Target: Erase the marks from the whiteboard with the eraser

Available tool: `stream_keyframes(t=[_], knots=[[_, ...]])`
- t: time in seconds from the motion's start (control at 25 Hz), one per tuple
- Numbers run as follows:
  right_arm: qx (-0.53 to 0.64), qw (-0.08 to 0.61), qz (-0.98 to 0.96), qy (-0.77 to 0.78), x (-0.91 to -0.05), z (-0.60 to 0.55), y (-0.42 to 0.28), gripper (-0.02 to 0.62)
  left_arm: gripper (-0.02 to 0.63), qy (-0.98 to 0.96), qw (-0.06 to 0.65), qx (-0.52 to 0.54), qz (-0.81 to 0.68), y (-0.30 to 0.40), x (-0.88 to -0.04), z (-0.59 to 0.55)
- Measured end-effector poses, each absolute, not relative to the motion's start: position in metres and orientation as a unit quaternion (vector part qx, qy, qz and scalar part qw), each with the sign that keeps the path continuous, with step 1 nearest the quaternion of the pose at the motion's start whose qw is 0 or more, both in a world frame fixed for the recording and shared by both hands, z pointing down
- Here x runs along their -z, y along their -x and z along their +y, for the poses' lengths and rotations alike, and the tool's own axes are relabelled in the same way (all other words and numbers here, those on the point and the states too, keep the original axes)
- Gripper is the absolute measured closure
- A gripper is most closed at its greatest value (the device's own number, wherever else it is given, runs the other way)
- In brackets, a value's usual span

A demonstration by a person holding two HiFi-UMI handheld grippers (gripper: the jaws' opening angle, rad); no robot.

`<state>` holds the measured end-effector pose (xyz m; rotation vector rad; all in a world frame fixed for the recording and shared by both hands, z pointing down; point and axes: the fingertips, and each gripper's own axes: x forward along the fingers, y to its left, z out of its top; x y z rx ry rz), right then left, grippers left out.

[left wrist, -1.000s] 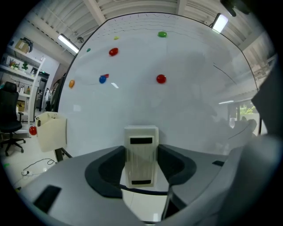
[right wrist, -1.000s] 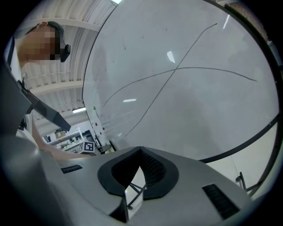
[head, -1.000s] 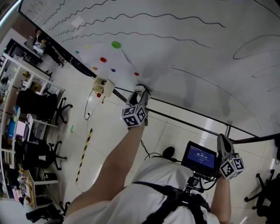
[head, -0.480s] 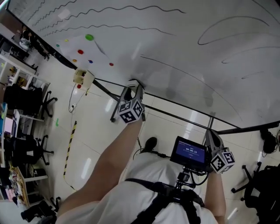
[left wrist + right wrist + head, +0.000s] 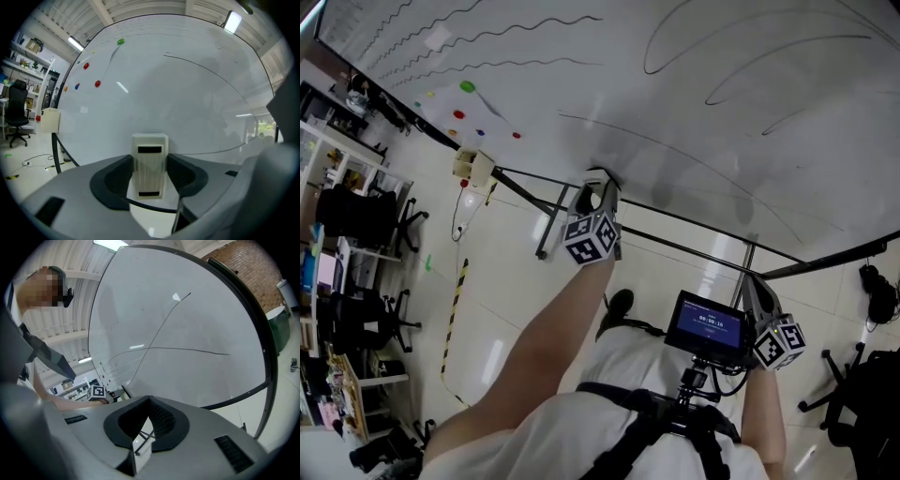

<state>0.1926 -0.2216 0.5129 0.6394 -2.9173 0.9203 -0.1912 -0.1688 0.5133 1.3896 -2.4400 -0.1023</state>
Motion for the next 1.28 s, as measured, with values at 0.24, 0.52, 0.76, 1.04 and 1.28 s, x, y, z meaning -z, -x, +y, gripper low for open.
stream_keyframes(t=[0.24,0.52,0.76,1.04,1.28], knots=[[-0.292,0.001,-0.935,-0.202,-0.512,-0.227,-0.226,0.578,0.347,-0.502,0.155,0.051,-0.849,0.148,-0.502,-0.184],[-0.295,-0.004,-0.934,-0.202,-0.501,-0.228,-0.242,0.578,0.347,-0.555,0.127,0.031,-0.822,0.088,-0.485,-0.207],[-0.298,-0.008,-0.934,-0.198,-0.493,-0.225,-0.237,0.578,0.347,-0.639,0.106,0.004,-0.762,0.038,-0.480,-0.227],[-0.300,-0.013,-0.931,-0.208,-0.491,-0.224,-0.223,0.578,0.345,-0.654,0.096,-0.006,-0.750,0.064,-0.486,-0.216],[-0.294,-0.025,-0.928,-0.226,-0.483,-0.218,-0.206,0.577,0.345,-0.582,0.099,-0.007,-0.807,0.176,-0.484,-0.166]])
